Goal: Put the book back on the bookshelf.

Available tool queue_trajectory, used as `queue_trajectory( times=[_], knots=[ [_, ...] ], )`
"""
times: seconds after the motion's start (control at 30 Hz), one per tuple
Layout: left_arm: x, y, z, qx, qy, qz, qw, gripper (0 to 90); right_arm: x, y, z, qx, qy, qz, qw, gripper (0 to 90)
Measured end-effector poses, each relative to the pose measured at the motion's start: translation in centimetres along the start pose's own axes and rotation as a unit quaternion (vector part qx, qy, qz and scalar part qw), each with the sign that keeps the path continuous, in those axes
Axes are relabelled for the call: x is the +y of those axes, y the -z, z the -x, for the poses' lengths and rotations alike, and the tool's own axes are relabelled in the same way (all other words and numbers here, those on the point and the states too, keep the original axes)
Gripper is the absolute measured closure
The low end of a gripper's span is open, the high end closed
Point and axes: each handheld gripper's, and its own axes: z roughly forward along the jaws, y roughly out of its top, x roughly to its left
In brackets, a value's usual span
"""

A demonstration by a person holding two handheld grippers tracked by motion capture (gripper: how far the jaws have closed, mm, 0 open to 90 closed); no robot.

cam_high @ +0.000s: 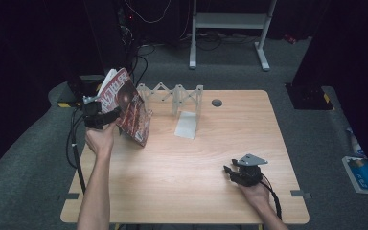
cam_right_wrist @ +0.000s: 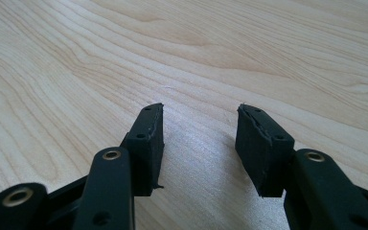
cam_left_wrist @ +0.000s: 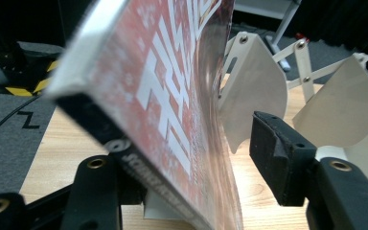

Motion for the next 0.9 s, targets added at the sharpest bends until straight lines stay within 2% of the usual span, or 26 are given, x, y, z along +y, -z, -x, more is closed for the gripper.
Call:
queue_trajectory(
  times=[0.17, 0.53, 0.9],
  knots=[
    [-0.1, 0.8, -0.2, -0.003, 0.0, 0.005, 1.0, 39.4, 0.0, 0.0, 0.0, 0.0, 0.0, 0.0, 1.0, 52.1],
    [-0.5, 1.9, -0.3, -0.002, -0.019, 0.015, 0.9997, 36.2, 0.0, 0.0, 0.0, 0.0, 0.001, 0.001, 1.0, 51.8],
    [-0.6, 3.0, 0.2, -0.019, -0.035, 0.022, 0.999, 35.2, 0.0, 0.0, 0.0, 0.001, 0.001, 0.001, 1.0, 51.8]
  ],
)
